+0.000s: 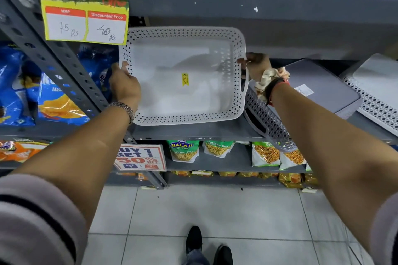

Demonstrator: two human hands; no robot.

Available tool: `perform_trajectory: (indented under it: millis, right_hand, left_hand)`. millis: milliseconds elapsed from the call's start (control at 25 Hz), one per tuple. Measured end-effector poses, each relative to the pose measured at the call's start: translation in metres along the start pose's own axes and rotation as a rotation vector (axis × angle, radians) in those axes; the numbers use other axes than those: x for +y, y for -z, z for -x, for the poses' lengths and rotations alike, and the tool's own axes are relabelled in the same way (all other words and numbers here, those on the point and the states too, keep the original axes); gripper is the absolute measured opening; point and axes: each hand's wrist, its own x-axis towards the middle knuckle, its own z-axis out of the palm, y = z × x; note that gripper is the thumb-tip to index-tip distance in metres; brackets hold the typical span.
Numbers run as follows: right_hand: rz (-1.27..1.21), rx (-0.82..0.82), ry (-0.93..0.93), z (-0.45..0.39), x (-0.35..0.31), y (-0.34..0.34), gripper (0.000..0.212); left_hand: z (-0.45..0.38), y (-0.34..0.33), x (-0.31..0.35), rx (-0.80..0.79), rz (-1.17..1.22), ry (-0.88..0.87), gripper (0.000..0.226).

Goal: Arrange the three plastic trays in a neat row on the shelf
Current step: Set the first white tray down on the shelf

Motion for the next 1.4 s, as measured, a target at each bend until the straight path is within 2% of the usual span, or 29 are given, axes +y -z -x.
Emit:
perform_trajectory:
  millis: [200,440,800,960,1160,1400]
  right_hand:
    - [0.055,0.061,-0.064,-0.013,0.012,-0.001,0.031]
    - [0.096,0.087,-0.132,-0.016,0.022,-0.004,0.024]
    - [0.201,0.024,-0.161,-0.006,0.031,-0.008,0.023]
    - [0.271,0.042,-0.161,0.002,0.028,-0.007,0.023]
    - [0.601,-0.058,-0.112,0.01,0.012,0.001,0.029]
    - [0.553,-0.092,-0.107,0.001,0.005,0.027,0.037]
  left_hand:
    - [-0.016,-0.02,-0.004,-0.091,-0.091,0.003,0.04]
    - [-0.028,-0.031,-0.01,-0.128,-0.157,0.027,0.032]
    - [-0.025,-0.037,-0.026,-0.157,-0.228,0.088,0.035]
    - [-0.026,-0.037,-0.028,-0.177,-0.223,0.087,0.034]
    - [-0.025,-0.037,-0.029,-0.165,-0.205,0.101,0.033]
    - [-0.027,-0.036,-0.021,-0.207,-0.091,0.108,0.046]
